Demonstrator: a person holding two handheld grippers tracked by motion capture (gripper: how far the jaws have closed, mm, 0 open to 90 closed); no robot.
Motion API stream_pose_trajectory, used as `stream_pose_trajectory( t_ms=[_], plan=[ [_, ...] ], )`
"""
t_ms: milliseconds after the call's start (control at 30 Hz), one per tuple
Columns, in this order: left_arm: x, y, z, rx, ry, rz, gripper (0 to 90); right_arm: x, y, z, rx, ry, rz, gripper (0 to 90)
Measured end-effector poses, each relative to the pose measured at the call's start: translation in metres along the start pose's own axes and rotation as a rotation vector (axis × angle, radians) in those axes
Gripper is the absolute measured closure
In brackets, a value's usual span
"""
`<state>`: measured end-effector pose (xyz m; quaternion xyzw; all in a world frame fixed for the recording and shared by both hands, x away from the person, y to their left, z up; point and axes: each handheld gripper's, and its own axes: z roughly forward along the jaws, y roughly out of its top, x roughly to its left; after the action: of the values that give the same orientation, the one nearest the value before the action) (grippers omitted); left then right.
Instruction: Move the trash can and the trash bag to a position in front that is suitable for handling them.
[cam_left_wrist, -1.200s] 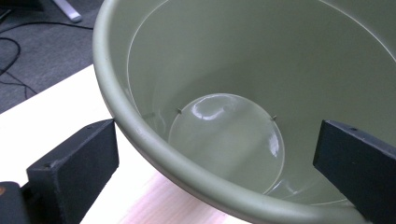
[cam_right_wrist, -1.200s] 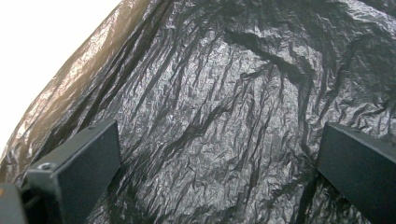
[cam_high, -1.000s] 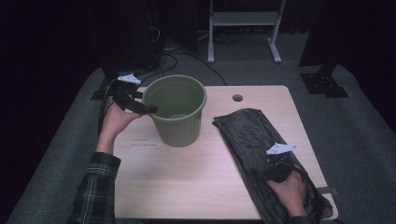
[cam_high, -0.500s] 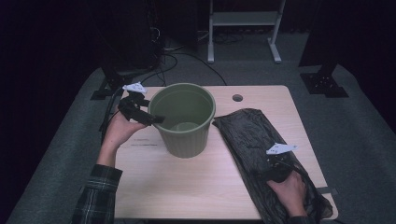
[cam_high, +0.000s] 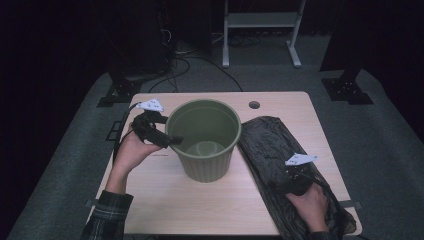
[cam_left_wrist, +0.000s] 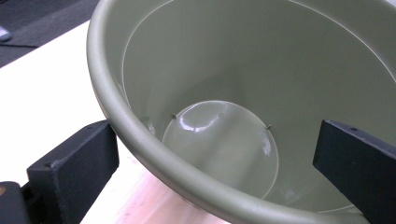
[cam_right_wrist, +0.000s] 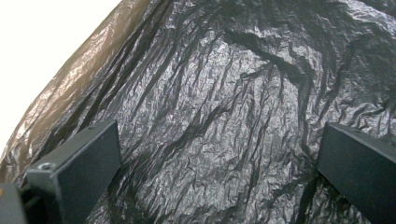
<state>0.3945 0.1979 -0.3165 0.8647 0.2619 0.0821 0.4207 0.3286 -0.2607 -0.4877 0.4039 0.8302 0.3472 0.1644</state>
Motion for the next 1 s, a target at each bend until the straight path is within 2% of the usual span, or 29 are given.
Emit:
stream_pose_trajectory(
  t_ms=[100,133,300,600,800,1000],
  plan=[
    [-0.014,-0.002,0.001,-0.004,-0.021,0.021,0.0,0.0,0.0,0.0,0.0,0.001,0.001,0.0],
    [-0.014,-0.002,0.001,-0.004,-0.021,0.021,0.0,0.0,0.0,0.0,0.0,0.001,0.001,0.0],
    [-0.033,-0.002,0.005,-0.005,-0.049,0.058,0.0,0.0,0.0,0.0,0.0,0.001,0.0,0.0],
    [-0.051,-0.001,0.01,-0.003,-0.075,0.088,0.0,0.0,0.0,0.0,0.0,0.0,0.0,0.0],
    [-0.052,0.0,0.01,-0.004,-0.078,0.092,0.0,0.0,0.0,0.0,0.0,0.001,0.001,0.0],
    [-0.044,0.005,0.0,-0.044,-0.061,0.08,0.0,0.0,0.0,0.0,0.0,0.0,0.001,0.0]
  ],
)
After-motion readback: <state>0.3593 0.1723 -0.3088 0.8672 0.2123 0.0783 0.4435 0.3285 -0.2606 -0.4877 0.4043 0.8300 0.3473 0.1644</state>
